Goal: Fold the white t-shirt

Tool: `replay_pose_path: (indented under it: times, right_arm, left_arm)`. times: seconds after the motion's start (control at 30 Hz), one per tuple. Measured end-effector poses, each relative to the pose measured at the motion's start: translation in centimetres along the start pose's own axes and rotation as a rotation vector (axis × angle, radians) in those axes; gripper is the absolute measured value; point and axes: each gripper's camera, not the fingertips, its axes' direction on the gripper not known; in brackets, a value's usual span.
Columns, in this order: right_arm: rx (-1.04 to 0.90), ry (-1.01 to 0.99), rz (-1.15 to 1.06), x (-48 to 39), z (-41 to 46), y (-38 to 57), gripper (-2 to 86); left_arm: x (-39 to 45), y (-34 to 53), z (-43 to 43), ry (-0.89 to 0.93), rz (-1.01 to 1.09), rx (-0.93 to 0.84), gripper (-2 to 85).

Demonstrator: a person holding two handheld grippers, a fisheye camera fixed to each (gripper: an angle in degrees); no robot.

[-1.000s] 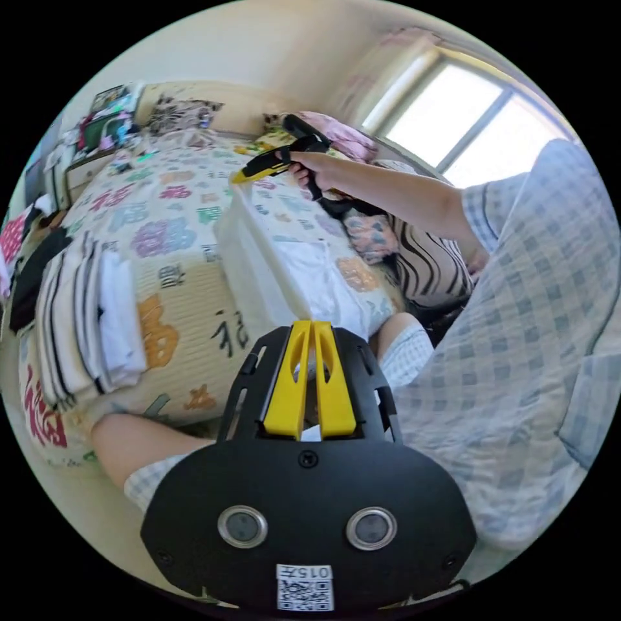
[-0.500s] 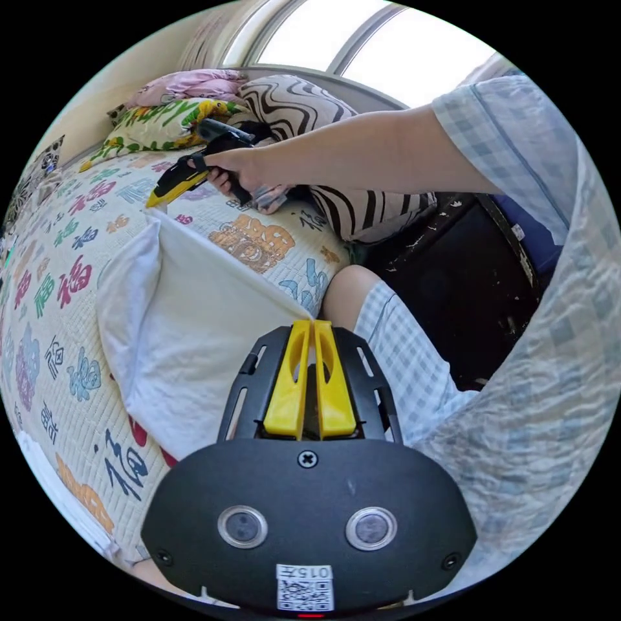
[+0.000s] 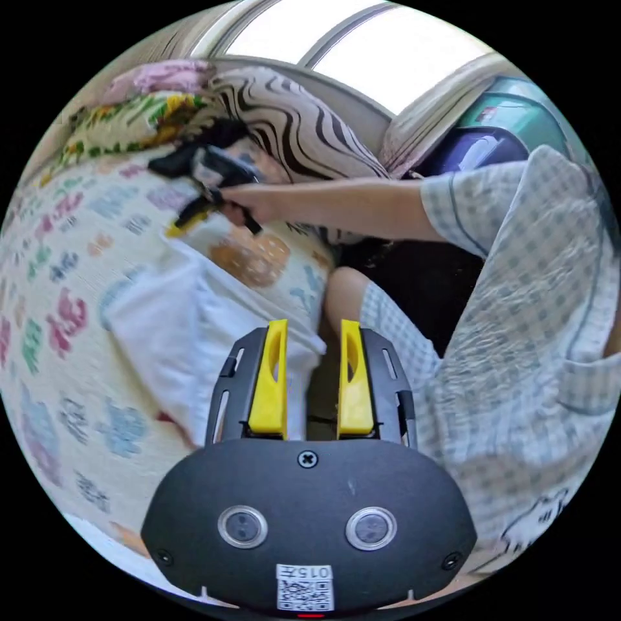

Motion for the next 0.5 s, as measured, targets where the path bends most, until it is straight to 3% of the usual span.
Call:
replay_pose_path:
  times: [0.1,0.3,0.5]
  right_arm:
    - [-0.01,0.019,0.0,-1.7,-1.7,0.2,0.8]
    - [-0.03,0.029,0.03,-4.4,-4.5,0.5,0.7]
    - [-0.059,0.03,0.084,-6.1,-6.5,1.0,0.7]
  left_arm:
    - [-8.5,-5.0,-0.2,-0.048,0.159,-0.082,14.0]
    - [-21.1,-14.7,10.0,0.268,0.332,-0.469,18.1]
    - [-27.3,-17.6,18.7,0.628,0.338,-0.811,14.6]
